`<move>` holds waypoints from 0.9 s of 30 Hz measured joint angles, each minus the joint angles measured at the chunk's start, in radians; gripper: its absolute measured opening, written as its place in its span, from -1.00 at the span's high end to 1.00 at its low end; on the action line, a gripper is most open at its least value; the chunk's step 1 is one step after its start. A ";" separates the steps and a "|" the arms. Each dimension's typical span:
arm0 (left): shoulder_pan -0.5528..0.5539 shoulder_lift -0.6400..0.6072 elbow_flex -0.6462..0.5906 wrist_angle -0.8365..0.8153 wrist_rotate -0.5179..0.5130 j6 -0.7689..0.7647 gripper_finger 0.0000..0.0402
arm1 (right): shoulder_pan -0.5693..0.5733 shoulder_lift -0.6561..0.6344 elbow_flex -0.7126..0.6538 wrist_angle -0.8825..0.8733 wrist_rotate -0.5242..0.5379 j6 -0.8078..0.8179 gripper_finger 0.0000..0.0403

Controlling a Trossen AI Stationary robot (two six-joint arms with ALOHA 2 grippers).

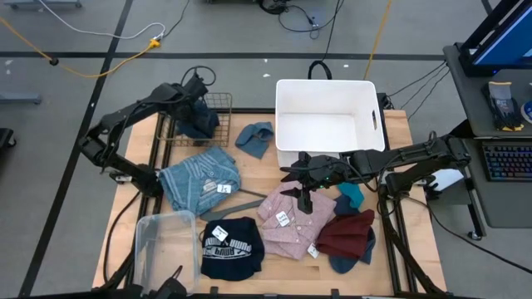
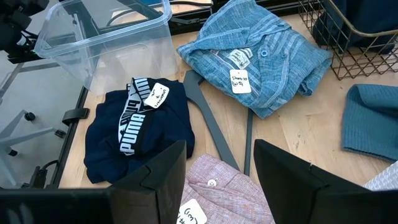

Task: Pick & Place Cloths
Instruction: Put the dark blue underwear into the black basket, then put the red underwear into the black basket

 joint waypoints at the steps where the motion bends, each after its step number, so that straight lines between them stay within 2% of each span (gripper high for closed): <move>1: -0.002 0.000 0.000 0.000 0.000 0.004 0.59 | 0.000 0.000 0.000 0.000 0.000 0.000 0.10; 10: -0.011 0.000 -0.020 -0.005 -0.004 0.002 -0.05 | 0.000 0.000 0.000 0.000 0.000 0.000 0.10; 14: -0.012 0.000 -0.034 -0.040 -0.074 0.001 -0.24 | 0.000 0.000 0.000 0.000 0.000 0.000 0.10; 19: -0.011 0.000 0.009 -0.125 -0.051 0.011 -0.32 | 0.000 0.000 0.000 0.000 0.000 0.000 0.10; 27: -0.083 -0.034 0.129 -0.160 0.168 0.045 -0.21 | 0.000 0.000 0.000 0.000 -0.002 0.000 0.10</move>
